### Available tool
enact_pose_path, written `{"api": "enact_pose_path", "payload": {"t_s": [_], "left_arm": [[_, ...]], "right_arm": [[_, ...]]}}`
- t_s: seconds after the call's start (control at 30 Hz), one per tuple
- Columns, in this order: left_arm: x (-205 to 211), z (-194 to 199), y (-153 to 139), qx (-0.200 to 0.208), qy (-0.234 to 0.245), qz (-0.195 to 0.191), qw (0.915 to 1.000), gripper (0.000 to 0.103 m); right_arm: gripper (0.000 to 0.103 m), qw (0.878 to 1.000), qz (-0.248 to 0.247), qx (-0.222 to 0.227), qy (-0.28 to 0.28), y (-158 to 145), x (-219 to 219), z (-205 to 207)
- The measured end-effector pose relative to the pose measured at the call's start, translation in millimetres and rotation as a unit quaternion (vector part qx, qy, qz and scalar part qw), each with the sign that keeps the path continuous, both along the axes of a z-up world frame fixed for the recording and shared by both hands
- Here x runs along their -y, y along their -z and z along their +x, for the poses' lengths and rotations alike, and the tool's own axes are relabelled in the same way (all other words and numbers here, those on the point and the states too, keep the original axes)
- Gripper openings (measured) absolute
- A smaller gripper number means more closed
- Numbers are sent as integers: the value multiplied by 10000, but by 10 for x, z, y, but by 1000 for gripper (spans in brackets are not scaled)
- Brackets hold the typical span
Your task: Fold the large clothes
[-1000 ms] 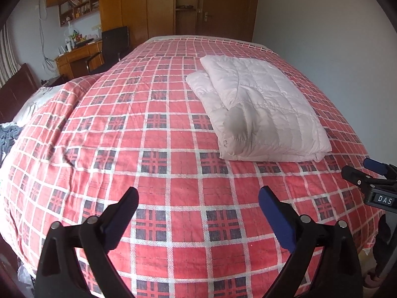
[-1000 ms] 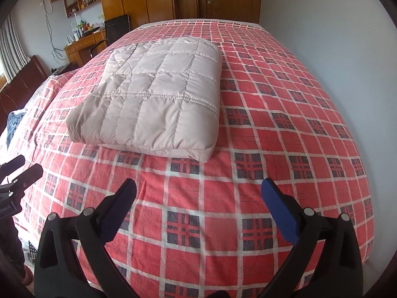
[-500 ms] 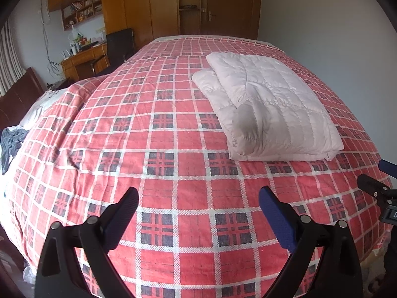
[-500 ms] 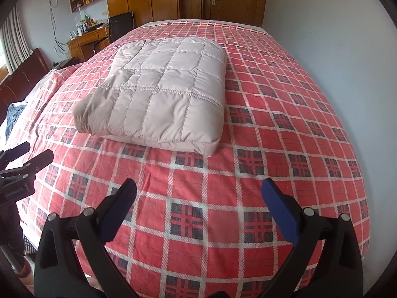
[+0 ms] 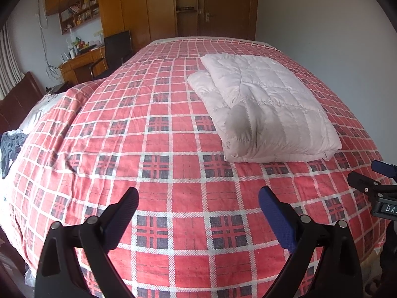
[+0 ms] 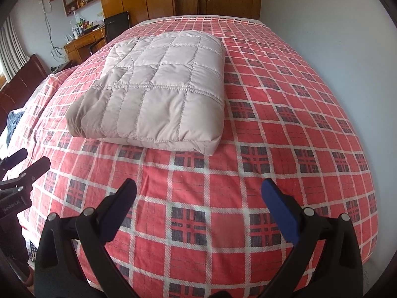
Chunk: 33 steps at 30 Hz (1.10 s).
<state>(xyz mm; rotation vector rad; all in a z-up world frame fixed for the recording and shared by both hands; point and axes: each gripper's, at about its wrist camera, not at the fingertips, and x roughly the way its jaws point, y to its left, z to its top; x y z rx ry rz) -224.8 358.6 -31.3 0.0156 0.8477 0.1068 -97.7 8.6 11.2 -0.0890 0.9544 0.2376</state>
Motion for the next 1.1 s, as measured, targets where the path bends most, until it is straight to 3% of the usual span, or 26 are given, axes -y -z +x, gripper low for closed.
{"api": "enact_pose_path", "payload": {"t_s": [1.1], "left_arm": [[-13,-3,28,-39,34,-62,10000,97]], "right_arm": [[100,9998,-144,-6,118,61,-36,48]]}}
